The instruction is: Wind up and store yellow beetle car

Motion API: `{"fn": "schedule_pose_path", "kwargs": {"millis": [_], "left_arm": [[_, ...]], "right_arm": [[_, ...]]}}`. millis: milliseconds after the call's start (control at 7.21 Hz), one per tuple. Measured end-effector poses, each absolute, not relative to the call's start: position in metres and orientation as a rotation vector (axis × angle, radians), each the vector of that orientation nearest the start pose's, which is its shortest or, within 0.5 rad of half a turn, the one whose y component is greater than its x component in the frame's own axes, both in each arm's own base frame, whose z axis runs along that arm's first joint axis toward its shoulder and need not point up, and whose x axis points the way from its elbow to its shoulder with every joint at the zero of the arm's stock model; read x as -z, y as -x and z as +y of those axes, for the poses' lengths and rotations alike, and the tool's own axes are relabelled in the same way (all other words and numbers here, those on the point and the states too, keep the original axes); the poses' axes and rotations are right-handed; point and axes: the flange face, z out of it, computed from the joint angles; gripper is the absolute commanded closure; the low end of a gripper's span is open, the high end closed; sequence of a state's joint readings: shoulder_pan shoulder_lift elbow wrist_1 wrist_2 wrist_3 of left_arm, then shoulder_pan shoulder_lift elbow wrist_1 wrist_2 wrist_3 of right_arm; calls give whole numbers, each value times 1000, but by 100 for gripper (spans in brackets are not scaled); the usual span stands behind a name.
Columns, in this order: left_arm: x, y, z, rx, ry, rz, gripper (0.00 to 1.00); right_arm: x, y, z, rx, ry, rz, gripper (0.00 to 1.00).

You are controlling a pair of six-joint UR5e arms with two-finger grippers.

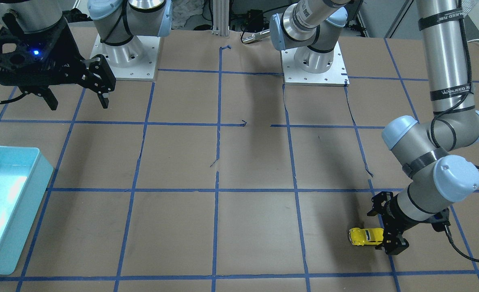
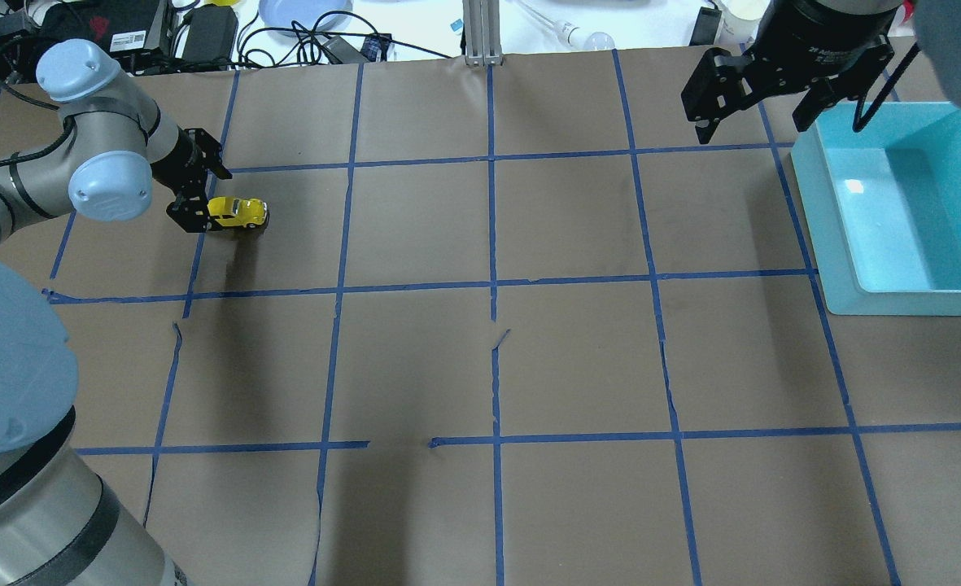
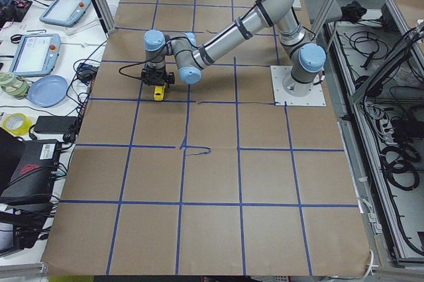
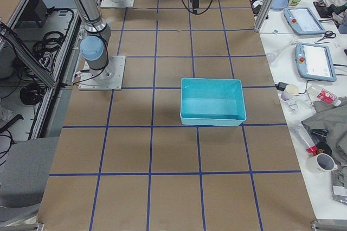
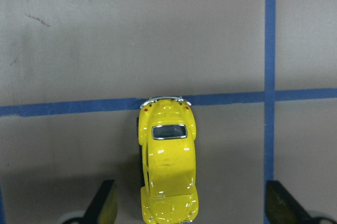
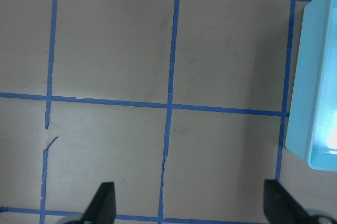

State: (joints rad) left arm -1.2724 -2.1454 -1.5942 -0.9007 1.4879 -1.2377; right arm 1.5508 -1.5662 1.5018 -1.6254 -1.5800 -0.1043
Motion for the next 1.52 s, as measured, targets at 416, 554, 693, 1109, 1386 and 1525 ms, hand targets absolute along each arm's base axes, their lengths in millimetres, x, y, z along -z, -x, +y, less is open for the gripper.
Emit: {"fn": "schedule_pose_path", "kwargs": {"millis": [416, 554, 693, 1109, 1386, 1525], "left_arm": [[-190, -61, -677, -2, 2247, 2331, 10], [-188, -61, -678, -4, 2250, 2326, 78], [-187, -62, -679, 0, 2254, 2328, 100], [-189, -62, -679, 3, 2252, 2346, 100], [-199, -59, -682, 19, 2263, 2353, 100], [-206, -46, -684, 6, 2280, 2378, 100]], "right_arm": [[-526, -122, -507, 186, 132, 3150, 0], [-526, -122, -507, 186, 132, 3150, 0], [-526, -122, -507, 187, 132, 3150, 0], [-526, -122, -507, 187, 132, 3150, 0], [-526, -122, -507, 187, 132, 3150, 0], [-526, -122, -507, 187, 132, 3150, 0]]}}
